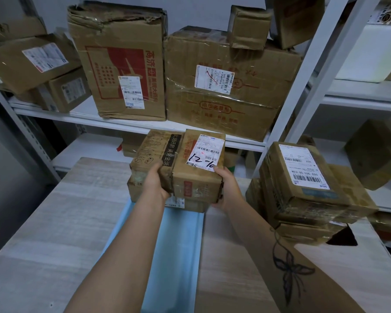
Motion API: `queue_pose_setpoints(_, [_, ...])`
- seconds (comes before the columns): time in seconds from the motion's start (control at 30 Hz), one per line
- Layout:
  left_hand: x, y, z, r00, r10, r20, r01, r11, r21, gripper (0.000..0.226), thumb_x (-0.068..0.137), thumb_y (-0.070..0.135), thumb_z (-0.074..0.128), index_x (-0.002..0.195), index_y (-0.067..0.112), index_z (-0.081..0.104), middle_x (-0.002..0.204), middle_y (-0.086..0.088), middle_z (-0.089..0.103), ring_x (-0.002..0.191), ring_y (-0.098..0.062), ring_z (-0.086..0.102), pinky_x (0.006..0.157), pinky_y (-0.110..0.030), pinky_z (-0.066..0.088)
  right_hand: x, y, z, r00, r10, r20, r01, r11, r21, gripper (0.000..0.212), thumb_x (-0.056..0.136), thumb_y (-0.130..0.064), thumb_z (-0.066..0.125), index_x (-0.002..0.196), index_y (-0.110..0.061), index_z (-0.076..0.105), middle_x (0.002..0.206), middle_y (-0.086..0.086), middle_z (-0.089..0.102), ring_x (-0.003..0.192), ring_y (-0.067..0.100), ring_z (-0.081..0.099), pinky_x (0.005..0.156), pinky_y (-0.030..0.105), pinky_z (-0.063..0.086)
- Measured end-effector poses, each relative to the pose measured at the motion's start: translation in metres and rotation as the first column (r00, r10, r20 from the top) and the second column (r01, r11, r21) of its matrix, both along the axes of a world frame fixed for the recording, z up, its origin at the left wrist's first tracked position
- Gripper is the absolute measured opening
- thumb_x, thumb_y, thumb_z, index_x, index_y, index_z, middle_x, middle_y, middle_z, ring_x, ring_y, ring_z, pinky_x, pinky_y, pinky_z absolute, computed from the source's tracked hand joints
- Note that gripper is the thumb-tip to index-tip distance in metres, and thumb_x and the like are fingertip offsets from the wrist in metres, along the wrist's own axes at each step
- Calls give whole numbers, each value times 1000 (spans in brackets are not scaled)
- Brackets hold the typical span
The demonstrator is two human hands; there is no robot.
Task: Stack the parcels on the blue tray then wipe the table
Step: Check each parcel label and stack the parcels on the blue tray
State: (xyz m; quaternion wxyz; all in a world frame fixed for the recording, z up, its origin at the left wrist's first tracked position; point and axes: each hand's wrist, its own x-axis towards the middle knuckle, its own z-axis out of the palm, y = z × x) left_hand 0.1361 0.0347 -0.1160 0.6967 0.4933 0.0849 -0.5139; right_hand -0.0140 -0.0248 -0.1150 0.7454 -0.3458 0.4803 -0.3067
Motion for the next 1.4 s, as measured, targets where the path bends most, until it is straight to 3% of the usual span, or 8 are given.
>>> queue_pose_setpoints(0.13, [4,2,-1,998,62,-13,-63,996,-55,31,91,30,57,117,15,52,104,-11,65,95,-27,63,78,-48,50,5,-3,3,1000,14,18,-14,1000,-11,32,86,-31,60,118,-35,58,106,-4,67,100,24,61,98,55,42])
queue_pose_setpoints(0.3, [8,6,-1,991,131,16,-130,990,-52,28,90,27,60,114,17,51,101,-11,64,99,-29,61,86,-50,50,12,-1,4,999,24,49,-23,1000,-15,34,89,-24,58,123,-31,55,103,-2,69,89,21,65,69,37,51])
queue_pose_setpoints(0.53, [9,5,-13,993,114,40,-115,993,7,44,88,32,62,125,16,47,115,-10,61,101,-32,59,83,-52,46,13,1,1,997,60,48,-61,998,17,26,94,-32,53,120,-30,55,106,3,67,85,21,64,68,39,52])
queue_pose_setpoints(0.67, [13,5,-16,996,75,45,-76,997,28,46,81,40,66,118,18,51,126,-10,59,114,-34,54,101,-64,32,6,-1,5,997,82,3,-82,995,66,43,94,-57,39,107,-24,63,96,3,67,77,19,61,60,28,43])
queue_pose_setpoints(0.87, [17,10,-20,991,109,79,-110,994,16,99,36,50,87,125,24,52,119,-8,66,116,-38,55,89,-74,34,7,-10,-12,999,38,-24,-33,986,165,88,84,-78,20,140,-15,46,139,10,53,129,29,48,87,37,39])
queue_pose_setpoints(0.97, [18,11,-20,988,127,86,-129,992,16,88,50,43,85,128,22,50,120,-9,64,115,-37,55,89,-75,34,7,-5,-12,997,65,32,-70,983,171,82,88,-74,19,136,-16,51,136,12,55,124,29,52,76,36,47])
queue_pose_setpoints(1.13, [19,11,-17,983,177,42,-177,984,7,79,56,35,85,125,20,50,114,-11,66,99,-37,62,57,-61,50,10,-1,-5,992,85,94,-96,988,117,60,93,-64,27,109,-21,65,125,9,62,101,21,60,65,37,49])
queue_pose_setpoints(1.4, [21,10,-15,990,131,48,-130,991,-20,74,57,38,83,124,23,54,116,-10,66,106,-38,60,61,-65,49,11,5,-4,996,81,-44,-77,993,89,55,89,-67,37,99,-24,69,121,9,66,98,27,61,86,40,48])
